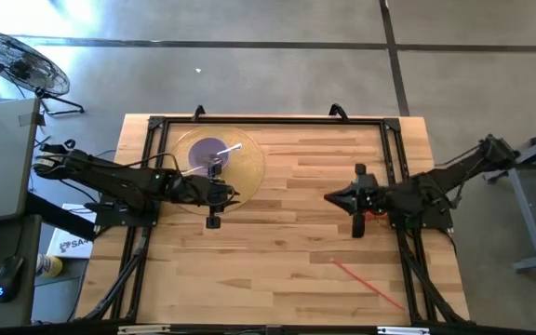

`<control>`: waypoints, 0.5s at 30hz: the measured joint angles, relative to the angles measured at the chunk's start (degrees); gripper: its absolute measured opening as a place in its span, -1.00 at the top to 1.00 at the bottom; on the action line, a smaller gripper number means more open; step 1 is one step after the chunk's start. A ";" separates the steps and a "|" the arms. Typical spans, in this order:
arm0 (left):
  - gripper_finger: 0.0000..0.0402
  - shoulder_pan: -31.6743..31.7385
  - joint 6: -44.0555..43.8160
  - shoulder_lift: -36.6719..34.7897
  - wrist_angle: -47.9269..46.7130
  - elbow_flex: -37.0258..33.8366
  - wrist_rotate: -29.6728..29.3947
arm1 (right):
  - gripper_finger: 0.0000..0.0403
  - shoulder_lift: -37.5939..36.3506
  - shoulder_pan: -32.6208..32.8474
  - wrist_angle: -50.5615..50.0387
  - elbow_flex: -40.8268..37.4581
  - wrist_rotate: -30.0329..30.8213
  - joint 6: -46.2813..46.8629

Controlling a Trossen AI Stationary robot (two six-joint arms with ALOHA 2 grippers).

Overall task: Pick & Place Utensil
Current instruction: Put the orange cup on the brown table mat to the top right of the purple bowl

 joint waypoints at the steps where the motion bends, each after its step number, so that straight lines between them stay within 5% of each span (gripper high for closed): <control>1: 0.52 0.00 -0.01 -0.13 -0.29 0.00 -0.02 | 1.00 1.30 1.64 -2.09 1.66 0.72 2.36; 9: 0.52 0.00 1.33 -0.62 0.00 -0.02 -0.13 | 1.00 12.72 13.99 -21.12 14.23 1.21 28.97; 15: 0.52 0.00 1.47 -0.62 -0.08 -0.02 -0.11 | 1.00 21.72 21.15 -29.63 18.16 -4.68 54.07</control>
